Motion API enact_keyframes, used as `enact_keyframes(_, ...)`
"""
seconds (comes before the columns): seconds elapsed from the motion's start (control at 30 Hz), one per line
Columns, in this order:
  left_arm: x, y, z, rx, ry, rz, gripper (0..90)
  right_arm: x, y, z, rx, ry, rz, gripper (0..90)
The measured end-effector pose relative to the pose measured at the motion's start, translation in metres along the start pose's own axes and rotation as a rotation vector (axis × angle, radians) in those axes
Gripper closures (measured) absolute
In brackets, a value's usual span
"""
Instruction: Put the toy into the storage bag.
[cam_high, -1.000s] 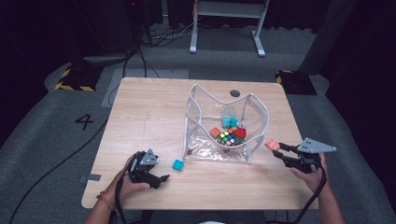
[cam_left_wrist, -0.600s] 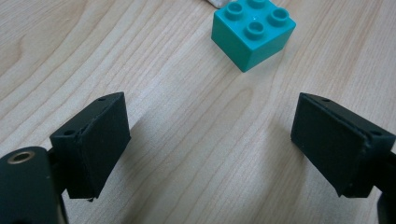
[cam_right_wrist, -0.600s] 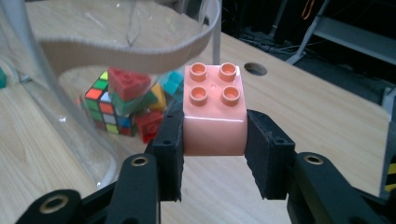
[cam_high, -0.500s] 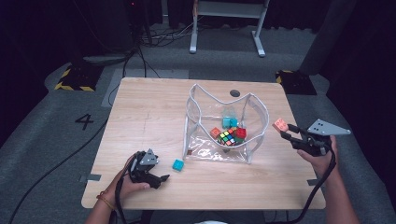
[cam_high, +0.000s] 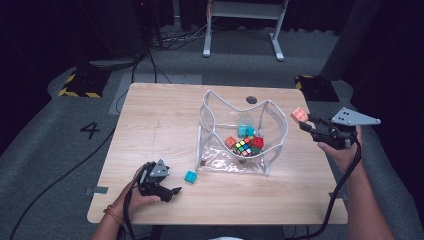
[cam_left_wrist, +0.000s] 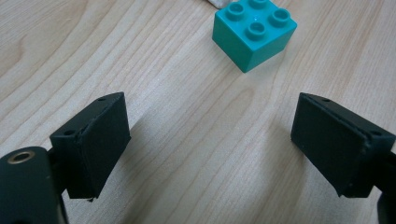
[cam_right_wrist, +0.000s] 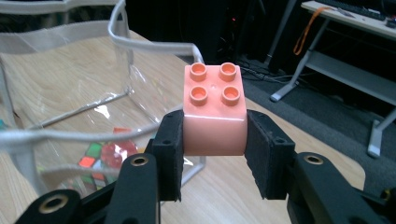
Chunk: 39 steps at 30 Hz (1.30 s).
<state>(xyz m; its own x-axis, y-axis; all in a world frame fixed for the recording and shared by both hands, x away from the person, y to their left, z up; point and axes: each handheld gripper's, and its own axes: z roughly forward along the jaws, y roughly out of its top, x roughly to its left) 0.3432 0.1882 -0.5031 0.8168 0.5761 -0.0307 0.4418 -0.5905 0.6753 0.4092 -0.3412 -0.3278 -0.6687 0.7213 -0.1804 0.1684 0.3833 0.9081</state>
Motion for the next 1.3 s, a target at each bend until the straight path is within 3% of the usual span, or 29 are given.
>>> enact_keyframes(0.13,0.0,0.0,0.0,-0.001,-0.003,-0.001,11.8,0.003,0.014,0.003,0.011,0.018,-0.013,59.7)
enact_keyframes(0.17,0.0,0.0,0.0,-0.001,-0.003,-0.001,11.7,0.005,0.024,0.008,0.006,0.045,-0.037,59.7)
enact_keyframes(0.33,0.0,0.0,0.0,0.0,-0.004,-0.003,11.8,0.011,0.04,0.021,0.006,0.106,-0.059,59.7)
enact_keyframes(0.37,0.0,0.0,0.0,0.001,-0.003,-0.001,11.7,0.016,0.047,0.03,0.002,0.137,-0.065,59.7)
enact_keyframes(0.43,0.0,0.0,0.0,0.0,-0.002,-0.001,11.7,0.022,0.053,0.04,0.011,0.154,-0.09,59.7)
enact_keyframes(0.53,0.0,0.0,0.0,0.0,-0.002,-0.001,11.8,0.026,0.058,0.049,0.015,0.184,-0.1,59.6)
enact_keyframes(0.7,0.0,0.0,0.0,0.0,-0.001,-0.004,11.8,0.038,0.07,0.071,0.042,0.233,-0.173,59.7)
enact_keyframes(0.87,0.0,0.0,0.0,0.0,-0.001,-0.003,11.8,0.045,0.073,0.084,0.08,0.282,-0.197,59.7)
enact_keyframes(0.9,0.0,0.0,0.0,-0.001,-0.001,-0.003,11.8,0.048,0.074,0.091,0.111,0.308,-0.207,59.6)
enact_keyframes(0.93,0.0,0.0,0.0,-0.001,-0.001,-0.003,11.8,0.048,0.074,0.091,0.111,0.308,-0.207,59.6)
enact_keyframes(1.3,0.0,0.0,0.0,0.0,-0.002,-0.005,11.8,0.064,0.074,0.124,0.308,0.369,-0.326,59.6)
